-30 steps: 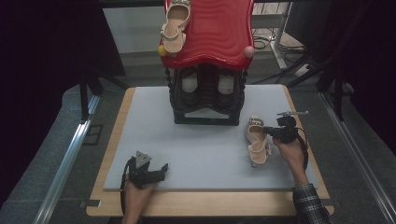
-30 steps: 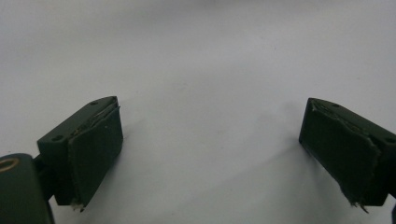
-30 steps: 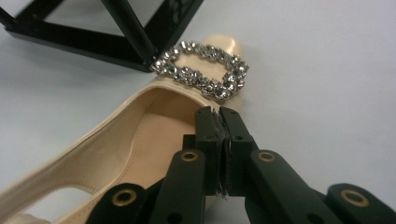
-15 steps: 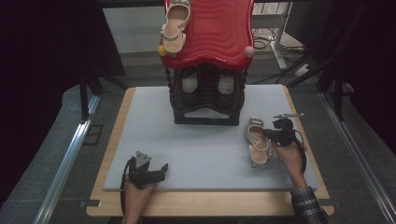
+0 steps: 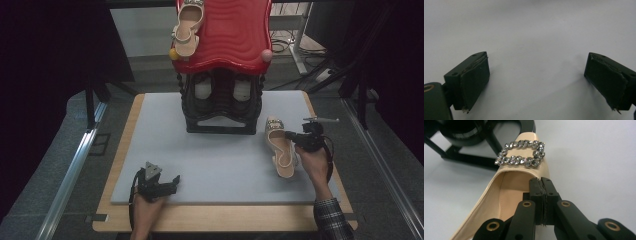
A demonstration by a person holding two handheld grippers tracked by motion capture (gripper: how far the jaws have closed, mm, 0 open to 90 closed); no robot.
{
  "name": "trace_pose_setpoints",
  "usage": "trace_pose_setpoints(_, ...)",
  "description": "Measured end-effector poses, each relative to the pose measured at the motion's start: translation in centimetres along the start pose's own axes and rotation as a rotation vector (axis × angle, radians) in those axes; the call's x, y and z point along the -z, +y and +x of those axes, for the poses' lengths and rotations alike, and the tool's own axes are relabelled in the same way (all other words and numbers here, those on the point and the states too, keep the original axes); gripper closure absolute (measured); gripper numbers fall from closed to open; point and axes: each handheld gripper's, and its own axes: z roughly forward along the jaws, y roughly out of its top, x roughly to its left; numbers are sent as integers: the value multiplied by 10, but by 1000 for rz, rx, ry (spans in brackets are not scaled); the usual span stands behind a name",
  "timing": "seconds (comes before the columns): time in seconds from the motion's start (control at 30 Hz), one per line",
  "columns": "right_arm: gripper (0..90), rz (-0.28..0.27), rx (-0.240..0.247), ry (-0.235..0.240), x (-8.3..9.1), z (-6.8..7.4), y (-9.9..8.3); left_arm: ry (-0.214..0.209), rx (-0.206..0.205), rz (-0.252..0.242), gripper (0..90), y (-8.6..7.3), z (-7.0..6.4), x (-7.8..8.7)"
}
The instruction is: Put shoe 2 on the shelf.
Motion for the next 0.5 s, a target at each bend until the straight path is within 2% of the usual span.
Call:
trace_pose_setpoints(0.27,886,-94,-7,11,25,0,32,-1,-2,-1,61,0,0,0)
trace_pose_setpoints(0.5,885,-158,-13,12,36,3,63,-2,-2,-1,61,0,0,0)
